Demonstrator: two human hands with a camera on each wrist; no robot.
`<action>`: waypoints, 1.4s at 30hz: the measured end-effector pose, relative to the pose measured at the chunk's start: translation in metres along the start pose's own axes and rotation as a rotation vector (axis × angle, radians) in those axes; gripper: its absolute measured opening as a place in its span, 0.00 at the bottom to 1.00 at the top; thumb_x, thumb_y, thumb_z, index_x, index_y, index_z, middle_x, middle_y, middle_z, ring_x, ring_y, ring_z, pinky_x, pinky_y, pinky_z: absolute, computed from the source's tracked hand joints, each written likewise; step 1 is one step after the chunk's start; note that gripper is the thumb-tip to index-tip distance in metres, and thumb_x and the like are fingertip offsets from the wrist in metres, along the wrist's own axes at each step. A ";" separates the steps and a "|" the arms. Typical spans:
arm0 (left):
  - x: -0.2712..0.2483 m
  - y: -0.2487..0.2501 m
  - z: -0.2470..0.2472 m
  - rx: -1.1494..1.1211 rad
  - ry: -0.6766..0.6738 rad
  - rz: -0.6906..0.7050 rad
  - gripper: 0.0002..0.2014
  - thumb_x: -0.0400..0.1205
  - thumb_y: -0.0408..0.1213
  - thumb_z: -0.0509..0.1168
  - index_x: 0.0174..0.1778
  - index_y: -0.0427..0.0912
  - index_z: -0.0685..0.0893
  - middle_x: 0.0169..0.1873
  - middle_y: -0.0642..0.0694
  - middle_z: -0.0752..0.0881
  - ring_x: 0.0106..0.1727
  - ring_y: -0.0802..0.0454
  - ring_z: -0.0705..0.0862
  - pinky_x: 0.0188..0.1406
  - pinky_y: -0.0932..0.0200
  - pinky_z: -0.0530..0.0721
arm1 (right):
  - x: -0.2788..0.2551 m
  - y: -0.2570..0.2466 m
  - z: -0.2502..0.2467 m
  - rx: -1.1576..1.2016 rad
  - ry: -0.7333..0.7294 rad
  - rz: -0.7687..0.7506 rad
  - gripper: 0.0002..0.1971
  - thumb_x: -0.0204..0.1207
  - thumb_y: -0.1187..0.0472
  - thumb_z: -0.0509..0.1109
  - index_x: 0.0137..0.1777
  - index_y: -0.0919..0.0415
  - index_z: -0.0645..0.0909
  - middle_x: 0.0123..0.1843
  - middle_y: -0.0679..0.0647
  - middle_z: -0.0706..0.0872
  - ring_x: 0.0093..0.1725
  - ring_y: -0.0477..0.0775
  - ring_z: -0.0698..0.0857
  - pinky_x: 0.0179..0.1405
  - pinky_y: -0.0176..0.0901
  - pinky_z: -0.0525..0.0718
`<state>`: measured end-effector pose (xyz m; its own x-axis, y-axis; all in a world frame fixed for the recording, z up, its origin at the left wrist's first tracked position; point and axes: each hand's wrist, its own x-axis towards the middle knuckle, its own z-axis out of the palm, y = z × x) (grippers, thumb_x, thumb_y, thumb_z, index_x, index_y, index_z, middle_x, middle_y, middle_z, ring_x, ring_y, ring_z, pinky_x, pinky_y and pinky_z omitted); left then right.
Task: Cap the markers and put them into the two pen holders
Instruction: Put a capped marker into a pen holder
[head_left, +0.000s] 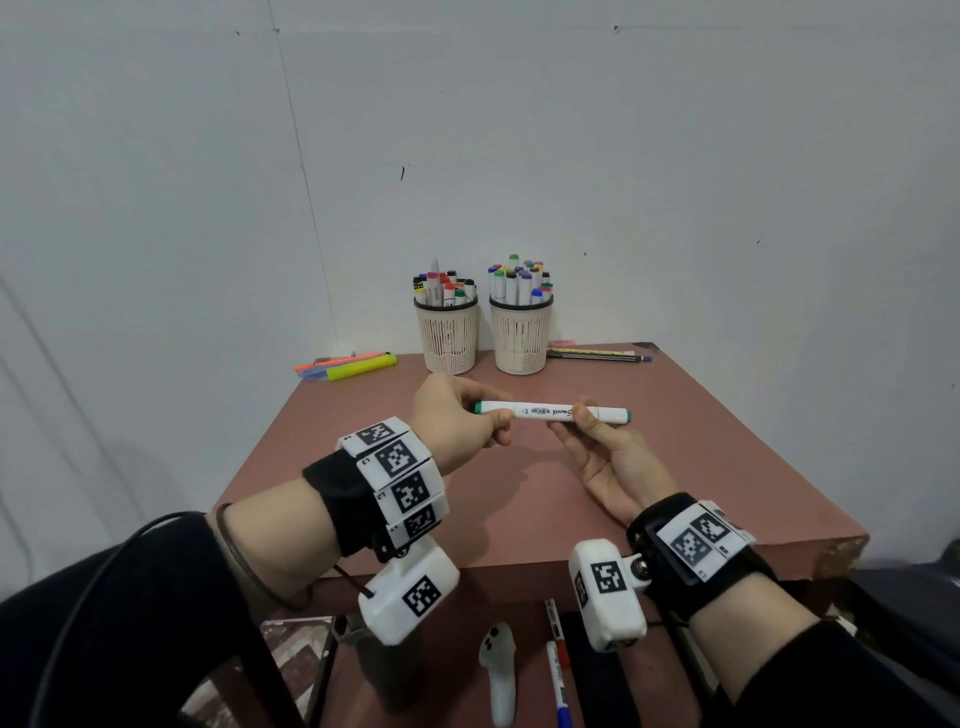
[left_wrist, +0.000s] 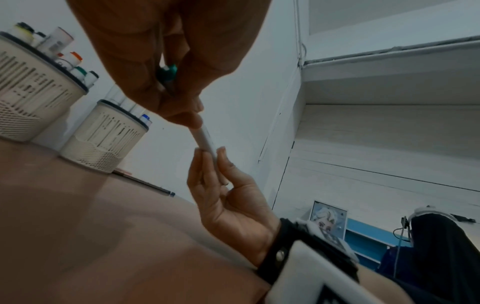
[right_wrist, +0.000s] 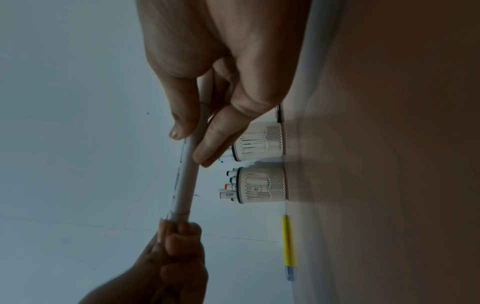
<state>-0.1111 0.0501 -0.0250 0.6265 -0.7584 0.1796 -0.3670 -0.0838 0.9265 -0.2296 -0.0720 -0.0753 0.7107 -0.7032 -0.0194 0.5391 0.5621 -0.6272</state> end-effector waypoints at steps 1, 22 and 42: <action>-0.001 0.002 0.001 -0.010 0.002 -0.007 0.08 0.78 0.21 0.67 0.41 0.38 0.86 0.24 0.43 0.84 0.23 0.56 0.83 0.25 0.69 0.81 | 0.000 -0.001 0.000 -0.002 0.001 0.010 0.08 0.63 0.71 0.69 0.43 0.67 0.78 0.32 0.52 0.89 0.36 0.54 0.91 0.36 0.37 0.89; -0.014 -0.011 -0.039 0.069 -0.248 0.092 0.10 0.80 0.25 0.65 0.57 0.33 0.86 0.34 0.44 0.88 0.31 0.59 0.86 0.31 0.69 0.81 | -0.007 -0.001 -0.006 -0.152 -0.236 0.102 0.23 0.35 0.67 0.91 0.32 0.65 0.85 0.44 0.69 0.89 0.45 0.63 0.91 0.41 0.41 0.90; -0.026 -0.011 -0.028 0.166 -0.120 0.404 0.08 0.76 0.35 0.69 0.47 0.50 0.89 0.25 0.53 0.85 0.24 0.57 0.82 0.29 0.65 0.78 | -0.017 0.002 -0.006 -0.153 -0.335 -0.036 0.19 0.42 0.66 0.90 0.27 0.62 0.82 0.38 0.58 0.88 0.44 0.63 0.91 0.37 0.38 0.89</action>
<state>-0.1042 0.0887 -0.0307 0.3297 -0.8202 0.4674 -0.6769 0.1397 0.7227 -0.2432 -0.0616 -0.0810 0.8146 -0.5256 0.2452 0.5109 0.4502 -0.7323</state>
